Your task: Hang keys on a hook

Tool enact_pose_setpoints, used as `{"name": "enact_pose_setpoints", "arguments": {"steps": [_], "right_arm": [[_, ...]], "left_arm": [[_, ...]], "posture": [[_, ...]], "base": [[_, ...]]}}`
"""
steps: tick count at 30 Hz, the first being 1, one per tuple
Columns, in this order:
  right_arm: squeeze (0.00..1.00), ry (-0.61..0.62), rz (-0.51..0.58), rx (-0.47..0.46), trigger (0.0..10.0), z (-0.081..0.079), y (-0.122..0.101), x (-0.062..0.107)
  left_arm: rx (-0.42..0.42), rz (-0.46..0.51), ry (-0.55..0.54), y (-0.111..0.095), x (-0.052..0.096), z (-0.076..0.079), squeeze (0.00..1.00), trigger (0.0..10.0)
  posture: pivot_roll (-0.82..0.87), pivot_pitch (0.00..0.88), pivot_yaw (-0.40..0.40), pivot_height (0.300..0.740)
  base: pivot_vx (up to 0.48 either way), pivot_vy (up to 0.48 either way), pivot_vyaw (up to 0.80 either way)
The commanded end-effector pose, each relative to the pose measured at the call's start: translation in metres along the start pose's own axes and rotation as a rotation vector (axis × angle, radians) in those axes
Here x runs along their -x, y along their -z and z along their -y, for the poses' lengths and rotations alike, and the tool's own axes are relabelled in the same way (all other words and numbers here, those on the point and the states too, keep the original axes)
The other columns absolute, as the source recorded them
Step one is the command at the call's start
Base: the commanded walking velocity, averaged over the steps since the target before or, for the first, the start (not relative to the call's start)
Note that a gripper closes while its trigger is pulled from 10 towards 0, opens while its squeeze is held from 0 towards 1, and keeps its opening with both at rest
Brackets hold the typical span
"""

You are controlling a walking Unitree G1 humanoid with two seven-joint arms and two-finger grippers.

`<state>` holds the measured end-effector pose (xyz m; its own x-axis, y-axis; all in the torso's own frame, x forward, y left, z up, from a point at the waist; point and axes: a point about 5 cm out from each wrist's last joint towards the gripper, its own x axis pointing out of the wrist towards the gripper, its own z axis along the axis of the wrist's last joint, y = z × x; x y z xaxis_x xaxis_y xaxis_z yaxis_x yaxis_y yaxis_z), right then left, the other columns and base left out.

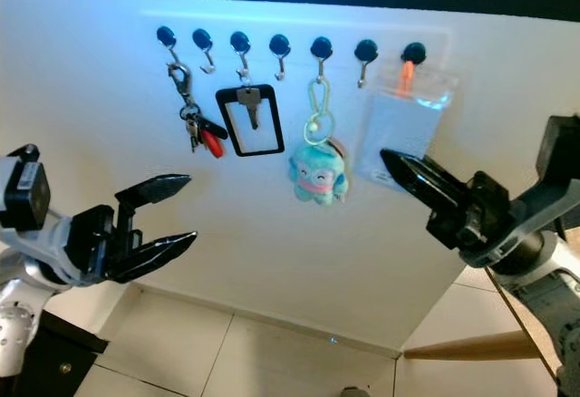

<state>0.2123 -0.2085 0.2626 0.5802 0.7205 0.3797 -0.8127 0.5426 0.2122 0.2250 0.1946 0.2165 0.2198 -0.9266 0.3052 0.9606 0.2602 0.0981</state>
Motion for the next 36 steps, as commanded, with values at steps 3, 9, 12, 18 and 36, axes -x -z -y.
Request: {"name": "enact_pose_setpoints", "arguments": {"steps": [3,9,12,18,36], "right_arm": [[0.0,0.045,-0.008,0.027,0.0,0.005,-0.003,0.005],[0.0,0.054,-0.008,0.031,0.0,0.006,-0.003,0.005],[0.0,0.06,-0.011,0.041,0.0,0.008,-0.005,0.005],[0.0,0.071,-0.007,0.055,0.0,0.011,-0.008,0.005],[0.0,0.083,-0.074,0.088,0.0,0.02,-0.004,-0.007]], "left_arm": [[-0.008,-0.031,0.013,-0.004,0.002,0.001,0.0,10.0],[-0.013,-0.02,0.032,-0.008,0.0,0.005,0.0,10.0],[-0.023,-0.005,0.052,-0.015,0.0,0.01,0.0,10.0],[-0.025,-0.004,0.066,-0.017,-0.002,0.013,0.0,10.0],[-0.015,-0.006,0.068,-0.016,-0.004,0.017,0.0,10.0]], "posture": [[-0.17,0.084,0.079,0.74],[-0.17,0.085,0.079,0.74],[-0.16,0.087,0.077,0.74],[-0.16,0.089,0.074,0.74],[-0.15,0.089,0.063,0.74]], "base": [[0.0,0.0,0.0],[0.0,0.0,0.0],[0.0,0.0,0.0],[0.0,0.0,0.0],[0.0,0.0,0.0]]}}
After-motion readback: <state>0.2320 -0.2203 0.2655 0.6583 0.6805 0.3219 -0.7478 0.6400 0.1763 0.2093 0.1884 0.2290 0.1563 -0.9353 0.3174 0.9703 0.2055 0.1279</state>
